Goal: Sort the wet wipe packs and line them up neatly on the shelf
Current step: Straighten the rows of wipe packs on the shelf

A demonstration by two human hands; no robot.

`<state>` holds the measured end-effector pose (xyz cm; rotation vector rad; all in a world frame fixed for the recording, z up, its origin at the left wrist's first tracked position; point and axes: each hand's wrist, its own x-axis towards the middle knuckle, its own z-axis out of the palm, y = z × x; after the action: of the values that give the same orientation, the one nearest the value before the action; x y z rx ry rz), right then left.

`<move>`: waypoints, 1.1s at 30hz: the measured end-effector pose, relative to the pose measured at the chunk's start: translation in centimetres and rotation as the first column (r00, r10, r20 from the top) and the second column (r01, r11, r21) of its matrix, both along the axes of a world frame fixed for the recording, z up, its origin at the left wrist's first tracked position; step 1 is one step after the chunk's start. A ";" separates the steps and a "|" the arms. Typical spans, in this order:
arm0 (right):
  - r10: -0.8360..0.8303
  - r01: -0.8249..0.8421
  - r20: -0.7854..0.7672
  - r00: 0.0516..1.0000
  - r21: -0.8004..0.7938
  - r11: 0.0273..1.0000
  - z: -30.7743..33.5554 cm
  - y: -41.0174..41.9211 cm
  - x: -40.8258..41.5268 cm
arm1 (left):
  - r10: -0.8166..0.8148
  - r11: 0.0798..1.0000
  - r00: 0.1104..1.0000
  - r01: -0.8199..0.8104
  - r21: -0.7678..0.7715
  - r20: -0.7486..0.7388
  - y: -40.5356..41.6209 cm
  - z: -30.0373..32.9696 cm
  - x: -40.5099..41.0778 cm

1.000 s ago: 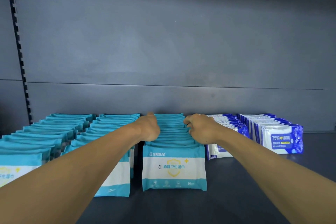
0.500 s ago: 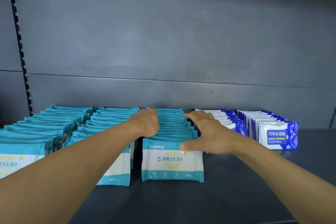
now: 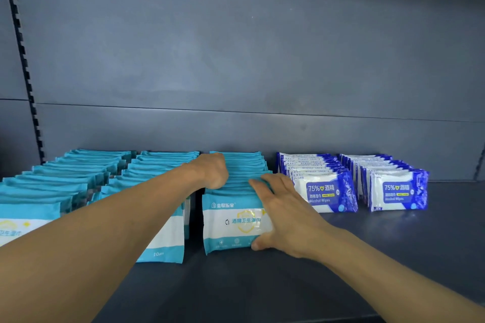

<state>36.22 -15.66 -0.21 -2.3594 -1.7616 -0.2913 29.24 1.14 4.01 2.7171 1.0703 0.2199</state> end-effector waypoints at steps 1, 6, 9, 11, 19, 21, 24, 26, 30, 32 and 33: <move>-0.007 0.007 0.006 1.000 0.012 1.000 -0.1 0.2 -0.1 | -0.013 1.000 1.000 0.013 -0.008 0.011 0.1 0.0 -0.1; -0.034 0.032 0.048 0.998 0.055 0.998 -0.4 0.4 -0.5 | -0.051 0.997 0.995 0.056 -0.046 0.088 0.5 0.0 -0.7; -0.030 0.029 0.016 0.999 0.021 0.999 0.0 0.0 -0.3 | -0.030 1.000 0.997 0.031 -0.006 0.075 0.9 -0.4 -0.3; -0.048 0.048 -0.001 0.999 0.014 0.999 0.1 -0.2 -0.2 | -0.030 0.999 0.999 0.029 0.017 0.039 0.7 -0.6 0.2; -0.102 0.102 -0.007 0.995 0.068 0.992 -0.1 -0.6 -1.2 | -0.106 0.986 0.990 0.117 0.115 -0.092 0.6 -0.2 0.6; -0.101 0.100 0.007 0.995 0.081 0.992 -0.1 -0.7 -1.1 | -0.101 0.984 0.987 0.117 0.137 -0.123 0.4 0.2 0.5; -0.103 0.101 0.022 0.994 0.089 0.991 0.0 -0.5 -0.9 | -0.096 0.977 0.990 0.113 0.181 -0.099 0.2 0.4 1.0; -0.106 0.103 0.024 0.994 0.092 0.990 0.0 -0.3 -0.8 | -0.143 0.975 0.987 0.153 0.159 -0.076 0.1 0.2 1.7; -0.095 0.094 0.004 0.995 0.113 0.989 -0.4 -0.4 -0.7 | -0.241 0.970 0.966 0.241 -0.011 -0.096 0.3 -0.4 2.5; -0.088 0.088 -0.003 0.996 0.126 0.988 -0.6 -0.6 -0.8 | -0.280 0.960 0.955 0.276 -0.057 -0.097 0.1 -0.3 2.1; -0.086 0.086 -0.001 0.996 0.131 0.988 -0.6 -0.6 -0.8 | -0.291 0.956 0.951 0.286 -0.061 -0.107 0.0 -0.1 1.8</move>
<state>35.37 -16.29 -0.77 -2.3466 -1.5928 -0.4117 30.99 1.15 3.93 2.8295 0.6798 -0.0092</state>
